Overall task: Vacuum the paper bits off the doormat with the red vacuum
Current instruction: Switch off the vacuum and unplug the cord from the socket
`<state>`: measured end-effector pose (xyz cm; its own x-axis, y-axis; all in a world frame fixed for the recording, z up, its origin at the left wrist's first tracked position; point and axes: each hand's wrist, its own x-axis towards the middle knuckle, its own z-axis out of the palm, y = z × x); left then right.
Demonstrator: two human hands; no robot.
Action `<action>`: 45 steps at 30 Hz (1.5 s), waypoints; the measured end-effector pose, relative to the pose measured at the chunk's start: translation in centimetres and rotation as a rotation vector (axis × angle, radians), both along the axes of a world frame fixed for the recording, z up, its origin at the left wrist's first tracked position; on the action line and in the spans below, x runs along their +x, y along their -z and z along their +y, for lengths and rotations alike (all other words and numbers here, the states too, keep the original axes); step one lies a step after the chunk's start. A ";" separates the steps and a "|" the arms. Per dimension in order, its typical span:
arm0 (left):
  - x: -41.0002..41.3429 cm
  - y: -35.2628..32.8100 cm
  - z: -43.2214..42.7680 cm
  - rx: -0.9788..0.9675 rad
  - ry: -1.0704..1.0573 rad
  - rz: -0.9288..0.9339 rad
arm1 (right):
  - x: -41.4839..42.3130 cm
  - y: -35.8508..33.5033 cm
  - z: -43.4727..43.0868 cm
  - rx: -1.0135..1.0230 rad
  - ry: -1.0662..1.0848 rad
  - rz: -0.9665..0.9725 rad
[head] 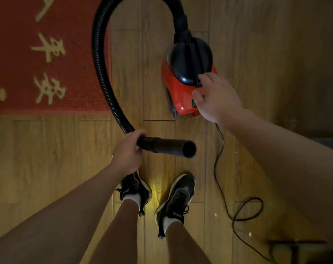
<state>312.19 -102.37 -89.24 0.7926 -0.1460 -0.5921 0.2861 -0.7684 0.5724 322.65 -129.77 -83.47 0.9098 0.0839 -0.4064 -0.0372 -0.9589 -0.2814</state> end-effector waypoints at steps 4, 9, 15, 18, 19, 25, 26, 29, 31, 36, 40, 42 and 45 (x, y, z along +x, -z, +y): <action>0.1 0.4 -0.4 0.021 0.103 -0.024 | 0.6 -0.4 -0.2 0.020 -0.019 -0.018; 0.7 0.7 -1.1 -0.015 0.240 -0.121 | 0.7 -0.2 0.8 0.042 -0.049 -0.023; 1.4 1.4 -1.3 0.050 0.319 -0.132 | 0.6 0.2 2.4 0.033 -0.096 -0.031; 1.5 1.5 -1.3 0.160 0.337 -0.143 | 0.8 0.5 3.0 0.018 -0.125 -0.045; 1.4 1.5 -1.3 0.202 0.342 -0.147 | 0.8 0.6 3.3 0.014 -0.130 -0.047; 1.6 2.3 -0.6 0.346 0.376 -0.158 | 1.1 1.8 4.8 0.025 -0.132 -0.064; 1.6 2.5 -0.5 0.346 0.376 -0.161 | 1.2 2.0 5.1 0.028 -0.128 -0.066; 1.6 2.8 0.0 0.320 0.343 -0.138 | 1.1 2.2 5.7 0.038 -0.114 -0.073; 1.8 2.8 0.3 0.285 0.286 -0.124 | 1.0 2.1 6.1 0.042 -0.111 -0.068; 3.0 1.6 0.7 0.244 0.212 -0.158 | 1.1 1.6 6.6 0.021 -0.113 -0.047; 4.5 0.6 0.9 0.231 0.204 -0.183 | 1.6 1.0 7.0 0.015 -0.110 -0.057; 5.2 0.2 1.0 0.234 0.204 -0.187 | 1.8 0.7 7.3 0.005 -0.115 -0.064; 5.8 -0.5 1.2 0.244 0.217 -0.192 | 1.9 0.1 7.6 0.007 -0.113 -0.072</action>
